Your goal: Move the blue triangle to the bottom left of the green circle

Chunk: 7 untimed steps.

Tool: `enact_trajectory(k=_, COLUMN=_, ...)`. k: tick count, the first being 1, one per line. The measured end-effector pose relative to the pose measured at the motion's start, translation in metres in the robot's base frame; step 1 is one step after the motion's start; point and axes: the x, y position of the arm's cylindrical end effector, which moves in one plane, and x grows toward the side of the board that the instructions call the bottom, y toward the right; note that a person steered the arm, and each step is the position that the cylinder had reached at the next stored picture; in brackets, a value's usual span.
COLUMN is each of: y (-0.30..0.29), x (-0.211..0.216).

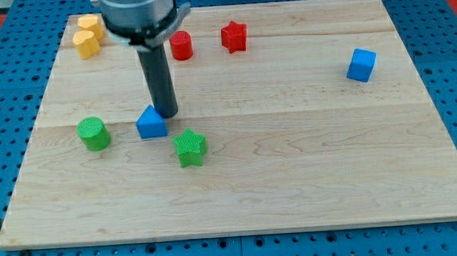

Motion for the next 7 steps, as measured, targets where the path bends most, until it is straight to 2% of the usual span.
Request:
enact_trajectory(k=1, y=-0.032, x=0.032)
enact_trajectory(k=2, y=-0.092, x=0.043)
enact_trajectory(k=3, y=-0.113, x=0.056)
enact_trajectory(k=4, y=-0.068, x=0.055)
enact_trajectory(k=5, y=-0.018, x=0.109)
enact_trajectory(k=6, y=0.123, x=0.096)
enact_trajectory(k=7, y=0.251, x=0.033)
